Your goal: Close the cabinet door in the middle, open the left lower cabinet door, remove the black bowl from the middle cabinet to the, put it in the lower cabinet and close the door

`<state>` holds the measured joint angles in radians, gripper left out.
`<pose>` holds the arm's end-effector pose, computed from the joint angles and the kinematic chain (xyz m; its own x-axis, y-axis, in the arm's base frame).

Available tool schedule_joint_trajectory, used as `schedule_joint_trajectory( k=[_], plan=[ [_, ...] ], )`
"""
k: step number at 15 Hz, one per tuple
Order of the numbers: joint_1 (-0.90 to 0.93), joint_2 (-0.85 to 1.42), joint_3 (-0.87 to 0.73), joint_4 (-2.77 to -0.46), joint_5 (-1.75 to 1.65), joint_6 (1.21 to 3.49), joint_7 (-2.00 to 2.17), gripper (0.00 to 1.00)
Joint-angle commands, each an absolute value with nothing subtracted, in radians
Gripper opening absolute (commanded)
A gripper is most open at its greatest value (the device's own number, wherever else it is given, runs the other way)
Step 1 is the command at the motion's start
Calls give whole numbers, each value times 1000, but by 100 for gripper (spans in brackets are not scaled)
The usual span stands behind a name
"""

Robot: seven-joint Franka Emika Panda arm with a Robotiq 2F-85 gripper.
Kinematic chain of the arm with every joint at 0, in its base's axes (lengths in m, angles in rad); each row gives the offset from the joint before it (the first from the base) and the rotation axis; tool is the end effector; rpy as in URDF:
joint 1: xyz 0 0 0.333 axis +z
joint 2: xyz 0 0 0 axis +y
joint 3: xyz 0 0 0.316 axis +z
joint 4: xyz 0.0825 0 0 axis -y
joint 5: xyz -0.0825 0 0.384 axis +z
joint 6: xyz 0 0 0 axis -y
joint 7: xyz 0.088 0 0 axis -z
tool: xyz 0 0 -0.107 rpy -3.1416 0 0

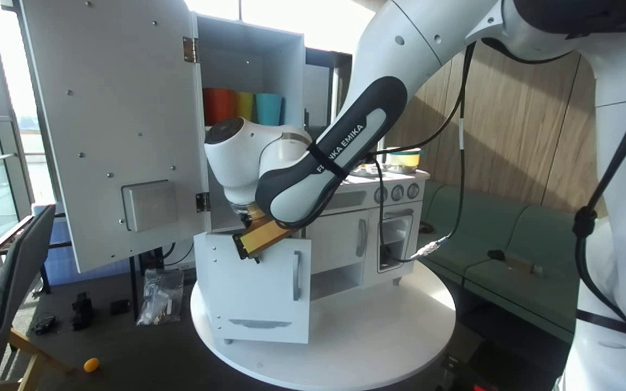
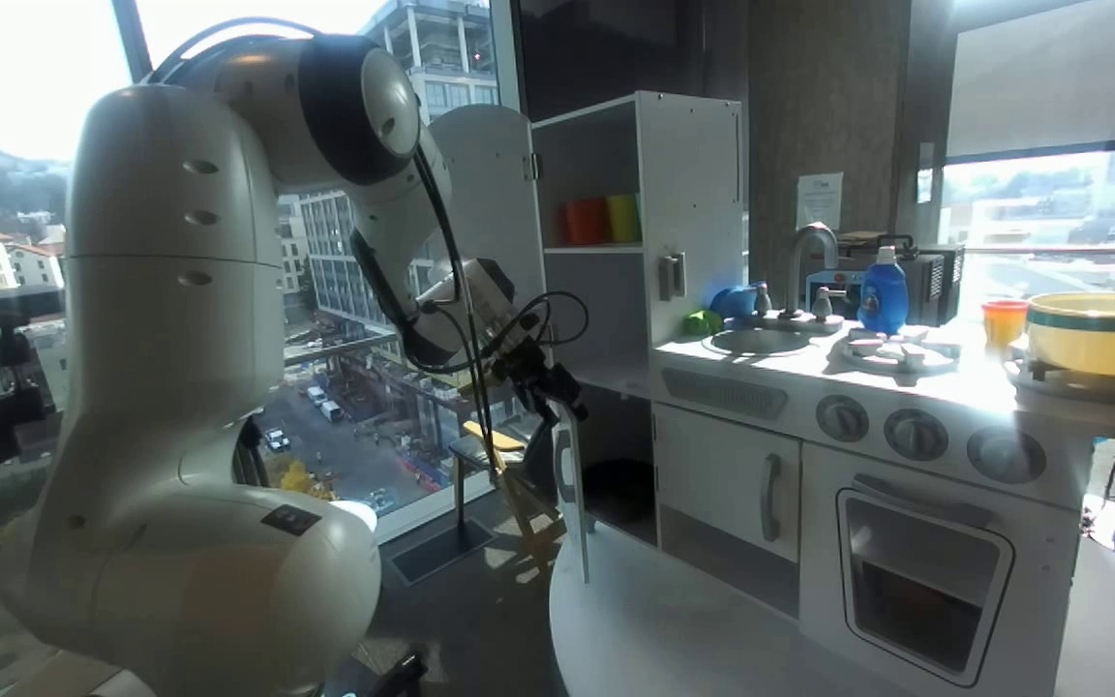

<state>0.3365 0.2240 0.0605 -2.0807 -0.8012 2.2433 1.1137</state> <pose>0.5415 0.2038 0.3211 0.9195 -0.0844 0.3839 -0.2506 -0.8784 0.4069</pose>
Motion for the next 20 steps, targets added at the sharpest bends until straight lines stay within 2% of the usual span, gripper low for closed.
schedule_joint_trajectory(
  k=[1, 10, 20],
  plan=[
    [271, 161, 39, -2094, -917, 2324, 1181, 100],
    [193, 74, 39, -2140, -872, 2499, 1006, 100],
    [83, -196, 47, -2161, -782, 2462, 934, 100]
  ],
)
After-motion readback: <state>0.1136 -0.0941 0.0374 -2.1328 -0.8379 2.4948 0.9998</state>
